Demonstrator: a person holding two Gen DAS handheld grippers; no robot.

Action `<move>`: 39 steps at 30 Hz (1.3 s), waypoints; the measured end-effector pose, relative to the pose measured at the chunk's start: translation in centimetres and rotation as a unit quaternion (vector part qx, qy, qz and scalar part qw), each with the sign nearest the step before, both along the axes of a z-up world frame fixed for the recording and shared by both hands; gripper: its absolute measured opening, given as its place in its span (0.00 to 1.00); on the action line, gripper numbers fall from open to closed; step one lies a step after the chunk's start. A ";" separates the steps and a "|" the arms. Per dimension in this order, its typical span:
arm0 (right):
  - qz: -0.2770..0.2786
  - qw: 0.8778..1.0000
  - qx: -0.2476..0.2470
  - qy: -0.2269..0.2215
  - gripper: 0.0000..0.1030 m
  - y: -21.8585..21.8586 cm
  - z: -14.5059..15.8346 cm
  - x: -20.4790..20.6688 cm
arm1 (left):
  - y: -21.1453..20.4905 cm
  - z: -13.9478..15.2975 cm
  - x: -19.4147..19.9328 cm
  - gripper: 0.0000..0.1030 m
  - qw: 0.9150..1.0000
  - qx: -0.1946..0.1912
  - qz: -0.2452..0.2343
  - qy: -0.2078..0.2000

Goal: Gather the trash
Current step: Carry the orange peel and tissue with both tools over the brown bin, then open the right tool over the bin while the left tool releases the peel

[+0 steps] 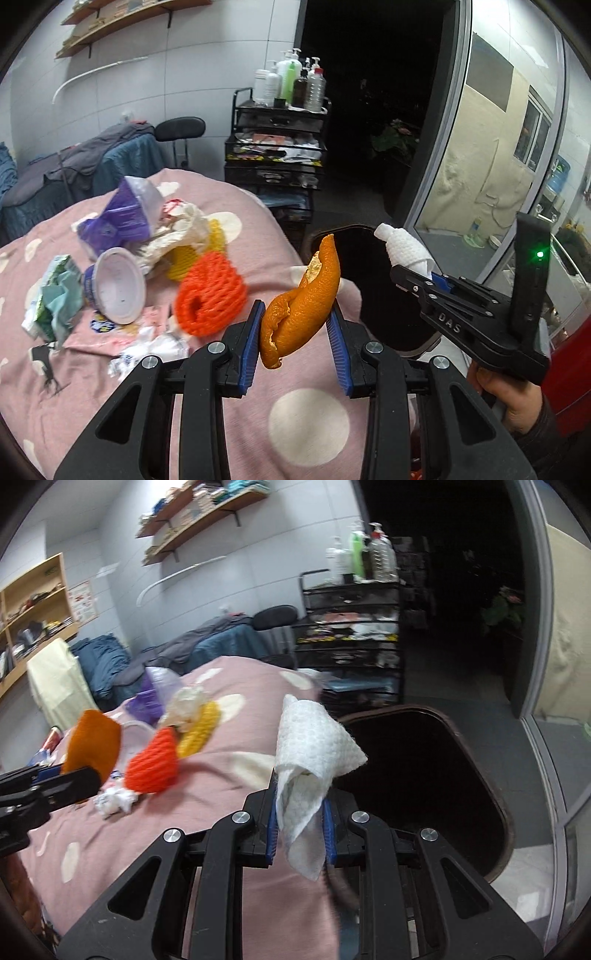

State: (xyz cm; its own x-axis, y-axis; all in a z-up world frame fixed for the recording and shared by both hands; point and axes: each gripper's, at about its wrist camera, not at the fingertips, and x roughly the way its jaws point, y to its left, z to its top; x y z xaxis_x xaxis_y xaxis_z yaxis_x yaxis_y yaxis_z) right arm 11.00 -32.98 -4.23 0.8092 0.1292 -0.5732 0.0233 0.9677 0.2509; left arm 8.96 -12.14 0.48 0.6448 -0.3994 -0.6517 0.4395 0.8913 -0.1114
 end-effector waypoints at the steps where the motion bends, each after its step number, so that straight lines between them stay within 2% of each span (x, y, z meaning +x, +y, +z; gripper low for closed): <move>1: -0.008 1.000 0.003 0.006 0.20 -0.7 -0.4 0.4 | -0.4 -0.1 0.3 0.33 1.000 0.001 -0.001 0.003; 7: -0.043 0.998 0.005 0.042 0.20 -3.7 -2.9 3.5 | -2.9 -1.2 2.6 0.34 1.000 0.007 -0.004 0.026; 13: -0.060 0.995 -0.002 0.076 0.20 -4.6 -4.9 5.8 | -4.2 -3.0 3.9 0.34 0.998 0.012 -0.010 0.062; 15: -0.059 0.993 0.002 0.099 0.22 -4.9 -6.0 6.4 | -4.6 -3.5 4.1 0.34 0.997 0.018 -0.013 0.068; 16: -0.061 0.993 0.006 0.104 0.26 -5.1 -6.4 6.3 | -4.8 -3.6 4.1 0.34 0.997 0.021 -0.015 0.069; 17: -0.065 0.992 0.014 0.108 0.39 -5.3 -6.7 6.2 | -4.9 -3.7 4.1 0.34 0.997 0.024 -0.017 0.069; 18: -0.070 0.992 0.020 0.108 0.47 -5.5 -6.8 6.0 | -5.1 -3.8 4.2 0.34 0.997 0.026 -0.020 0.070; 19: -0.074 0.992 0.025 0.104 0.61 -5.6 -6.7 5.6 | -5.3 -3.9 4.4 0.34 0.997 0.027 -0.022 0.071; 20: -0.082 0.992 0.025 0.096 0.66 -5.7 -6.5 5.0 | -5.5 -3.9 4.4 0.34 0.997 0.027 -0.025 0.072; 29: -0.146 0.987 0.012 0.071 0.78 -7.8 -5.2 0.4 | -9.7 -4.2 5.1 0.34 0.994 0.036 -0.065 0.082; 33: -0.182 0.980 0.018 0.075 0.79 -9.6 -5.2 -2.0 | -12.3 -4.7 5.5 0.34 0.991 0.046 -0.084 0.091; 39: -0.208 0.975 0.020 0.077 0.79 -11.3 -5.2 -4.7 | -16.0 -6.3 5.9 0.34 0.986 0.067 -0.107 0.110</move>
State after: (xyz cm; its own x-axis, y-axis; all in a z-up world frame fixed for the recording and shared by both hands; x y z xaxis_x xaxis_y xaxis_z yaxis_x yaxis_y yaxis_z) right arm 6.31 -44.29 -9.46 0.7009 -0.1676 -0.6933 0.4525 0.8558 0.2506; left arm 14.90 -28.17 -5.79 0.3916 -0.4123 -0.8226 0.5976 0.7937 -0.1134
